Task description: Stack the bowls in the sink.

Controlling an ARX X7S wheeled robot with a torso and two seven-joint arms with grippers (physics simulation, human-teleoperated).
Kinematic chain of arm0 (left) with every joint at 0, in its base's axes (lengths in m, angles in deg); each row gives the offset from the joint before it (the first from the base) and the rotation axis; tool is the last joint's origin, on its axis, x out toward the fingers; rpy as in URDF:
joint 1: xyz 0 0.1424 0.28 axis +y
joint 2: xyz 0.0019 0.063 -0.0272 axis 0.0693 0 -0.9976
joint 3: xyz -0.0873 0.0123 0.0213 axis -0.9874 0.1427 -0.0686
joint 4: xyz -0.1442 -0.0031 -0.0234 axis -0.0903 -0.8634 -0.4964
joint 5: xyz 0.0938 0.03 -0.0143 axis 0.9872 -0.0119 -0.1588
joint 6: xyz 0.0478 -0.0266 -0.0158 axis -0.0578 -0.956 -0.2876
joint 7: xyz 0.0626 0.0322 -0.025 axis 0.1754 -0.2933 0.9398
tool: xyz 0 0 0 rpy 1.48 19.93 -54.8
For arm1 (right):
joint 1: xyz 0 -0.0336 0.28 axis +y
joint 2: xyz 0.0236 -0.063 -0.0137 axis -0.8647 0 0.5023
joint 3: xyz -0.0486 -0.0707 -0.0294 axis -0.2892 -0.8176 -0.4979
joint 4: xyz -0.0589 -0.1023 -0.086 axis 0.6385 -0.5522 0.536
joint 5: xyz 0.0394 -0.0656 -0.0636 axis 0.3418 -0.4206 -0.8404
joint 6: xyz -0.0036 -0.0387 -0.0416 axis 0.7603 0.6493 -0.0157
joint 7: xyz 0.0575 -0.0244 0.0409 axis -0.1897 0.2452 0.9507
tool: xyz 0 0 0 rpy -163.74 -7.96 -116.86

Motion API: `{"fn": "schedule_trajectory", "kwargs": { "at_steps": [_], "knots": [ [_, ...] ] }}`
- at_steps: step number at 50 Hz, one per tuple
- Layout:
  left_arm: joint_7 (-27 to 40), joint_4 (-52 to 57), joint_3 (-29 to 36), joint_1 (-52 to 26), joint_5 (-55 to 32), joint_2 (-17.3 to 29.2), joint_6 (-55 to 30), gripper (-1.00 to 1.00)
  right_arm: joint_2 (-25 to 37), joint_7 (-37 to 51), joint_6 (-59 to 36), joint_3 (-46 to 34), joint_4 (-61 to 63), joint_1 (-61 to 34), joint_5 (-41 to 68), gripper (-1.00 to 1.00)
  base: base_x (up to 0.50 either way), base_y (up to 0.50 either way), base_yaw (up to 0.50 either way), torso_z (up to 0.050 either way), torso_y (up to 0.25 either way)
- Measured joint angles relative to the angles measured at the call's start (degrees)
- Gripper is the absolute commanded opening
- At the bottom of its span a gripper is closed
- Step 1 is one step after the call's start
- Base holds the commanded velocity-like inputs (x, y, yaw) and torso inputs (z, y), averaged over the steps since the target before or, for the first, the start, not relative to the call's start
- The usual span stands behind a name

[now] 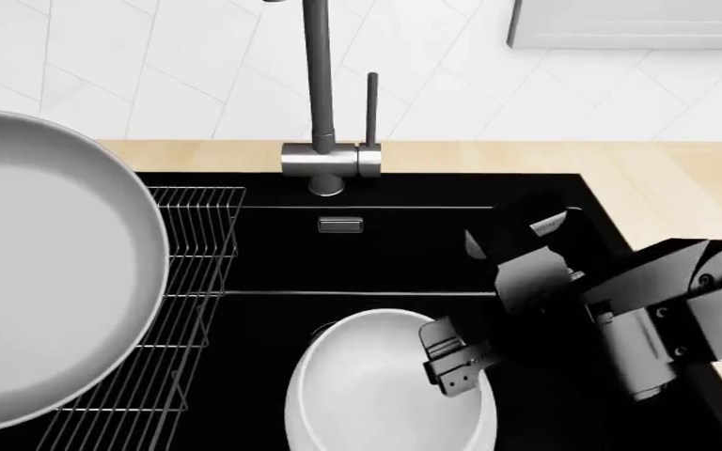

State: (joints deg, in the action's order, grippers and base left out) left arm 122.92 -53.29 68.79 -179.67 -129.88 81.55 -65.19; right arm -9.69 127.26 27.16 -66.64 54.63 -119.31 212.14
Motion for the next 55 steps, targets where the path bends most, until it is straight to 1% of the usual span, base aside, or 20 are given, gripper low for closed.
{"fn": "schedule_trajectory", "kwargs": {
  "at_steps": [15, 23, 40, 48, 55],
  "knots": [
    [0.50, -0.30, -0.69, 0.29, -0.37, -0.46, -0.37, -1.00, 0.81, 4.03, -2.93, 1.98, 3.39, -8.30, 6.84, 1.00, 0.00, 0.00, 0.00, 0.000, 0.000],
    [1.36, -0.39, -1.08, 0.27, -1.04, -1.14, -0.66, -1.00, 2.69, 6.70, -3.74, 2.73, 5.57, -12.31, 10.60, 1.00, 0.00, 0.00, 0.00, 0.000, 0.000],
    [3.05, 0.27, -1.65, -0.10, -2.98, -3.45, -0.81, -1.00, 10.97, 13.22, -2.78, 4.54, 12.12, -19.06, 17.02, 1.00, 0.00, 0.00, 0.00, 0.000, 0.000],
    [4.37, 0.41, -1.44, -0.65, -4.02, -5.77, -0.74, -1.00, 15.39, 15.42, -1.48, 6.05, 14.03, -21.48, 17.64, 1.00, 0.00, 0.00, 0.00, 0.001, 0.001],
    [4.91, 0.60, -0.99, -0.63, -3.98, -7.48, -0.38, -1.00, 17.79, 16.69, -0.72, 7.43, 14.23, -23.46, 17.20, 1.00, 0.00, 0.00, 0.00, 0.000, 0.000]
  ]
}}
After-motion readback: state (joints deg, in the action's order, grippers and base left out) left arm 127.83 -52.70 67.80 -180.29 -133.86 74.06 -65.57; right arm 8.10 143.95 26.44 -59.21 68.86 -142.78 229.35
